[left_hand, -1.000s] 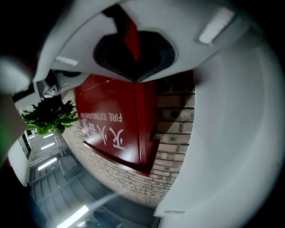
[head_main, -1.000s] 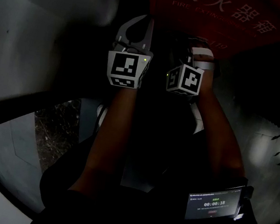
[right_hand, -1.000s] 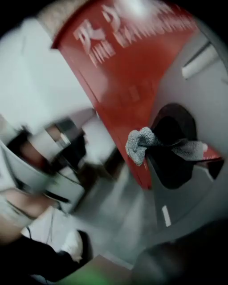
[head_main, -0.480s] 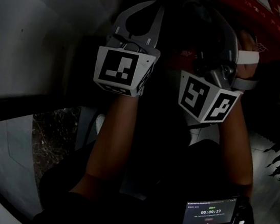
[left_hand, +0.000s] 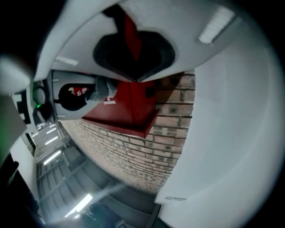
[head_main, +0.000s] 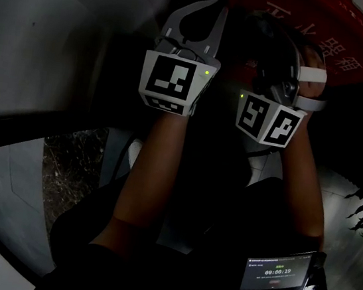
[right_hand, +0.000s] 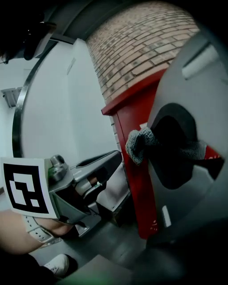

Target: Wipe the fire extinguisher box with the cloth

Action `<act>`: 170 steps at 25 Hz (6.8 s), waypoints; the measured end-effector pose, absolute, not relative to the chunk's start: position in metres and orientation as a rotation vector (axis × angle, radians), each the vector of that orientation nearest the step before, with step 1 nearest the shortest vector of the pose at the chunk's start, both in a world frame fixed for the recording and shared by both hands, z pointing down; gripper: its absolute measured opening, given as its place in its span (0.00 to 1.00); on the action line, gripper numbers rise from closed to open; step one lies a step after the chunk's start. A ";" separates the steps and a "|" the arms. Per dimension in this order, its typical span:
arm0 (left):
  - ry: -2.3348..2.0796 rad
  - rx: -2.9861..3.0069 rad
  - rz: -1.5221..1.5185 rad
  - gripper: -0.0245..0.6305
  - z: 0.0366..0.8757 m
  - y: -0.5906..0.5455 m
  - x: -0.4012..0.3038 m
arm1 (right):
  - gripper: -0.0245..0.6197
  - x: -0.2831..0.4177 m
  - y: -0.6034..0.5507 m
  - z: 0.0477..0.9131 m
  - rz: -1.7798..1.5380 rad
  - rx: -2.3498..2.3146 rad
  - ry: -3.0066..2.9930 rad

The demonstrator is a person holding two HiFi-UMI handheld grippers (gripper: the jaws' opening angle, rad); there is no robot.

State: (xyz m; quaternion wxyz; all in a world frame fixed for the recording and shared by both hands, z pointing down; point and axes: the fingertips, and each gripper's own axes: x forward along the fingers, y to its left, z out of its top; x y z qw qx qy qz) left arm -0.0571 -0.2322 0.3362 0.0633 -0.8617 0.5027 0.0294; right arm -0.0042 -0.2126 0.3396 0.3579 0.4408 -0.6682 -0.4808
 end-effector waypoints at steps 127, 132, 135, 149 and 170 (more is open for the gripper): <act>1.482 -2.784 -0.189 0.04 0.178 -0.236 -0.070 | 0.09 -0.030 -0.386 0.216 -0.591 0.559 -1.941; 1.471 -2.837 -0.177 0.04 0.187 -0.232 -0.069 | 0.09 -0.038 -0.349 0.230 -0.498 0.440 -1.979; 1.472 -2.839 -0.175 0.04 0.189 -0.233 -0.072 | 0.09 -0.047 -0.324 0.231 -0.485 0.377 -1.996; 1.493 -2.777 -0.226 0.04 0.182 -0.226 -0.059 | 0.09 -0.053 -0.233 0.223 -0.427 0.226 -2.062; 1.432 -2.798 -0.196 0.04 0.183 -0.237 -0.041 | 0.09 0.024 -0.374 0.200 -0.494 0.540 -1.890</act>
